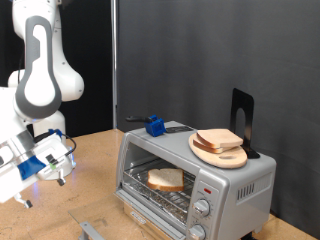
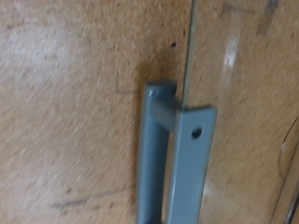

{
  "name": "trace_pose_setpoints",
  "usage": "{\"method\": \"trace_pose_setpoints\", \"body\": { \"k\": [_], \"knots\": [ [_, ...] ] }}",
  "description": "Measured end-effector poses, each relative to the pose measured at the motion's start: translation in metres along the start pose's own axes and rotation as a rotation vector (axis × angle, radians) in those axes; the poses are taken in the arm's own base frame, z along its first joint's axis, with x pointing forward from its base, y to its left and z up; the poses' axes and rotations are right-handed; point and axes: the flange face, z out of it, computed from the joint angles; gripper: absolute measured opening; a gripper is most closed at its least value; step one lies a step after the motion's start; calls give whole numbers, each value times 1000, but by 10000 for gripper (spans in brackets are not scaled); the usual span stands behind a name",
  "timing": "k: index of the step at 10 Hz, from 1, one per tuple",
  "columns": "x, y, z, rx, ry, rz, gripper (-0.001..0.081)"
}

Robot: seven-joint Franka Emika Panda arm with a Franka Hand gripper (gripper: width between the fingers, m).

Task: Make a piece of toast with the oven

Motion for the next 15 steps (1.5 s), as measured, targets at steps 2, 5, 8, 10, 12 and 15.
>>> {"method": "trace_pose_setpoints", "body": {
  "k": [2,5,8,10,12,15],
  "knots": [
    [7,5,-2,12,-33,13,807],
    [3,8,-7,196,-163,62,807],
    [9,20,-11,213,-329,-6,807],
    [16,24,10,155,-390,31,807],
    [20,20,42,96,-362,50,807],
    [12,0,87,60,-374,40,807]
  ]
}}
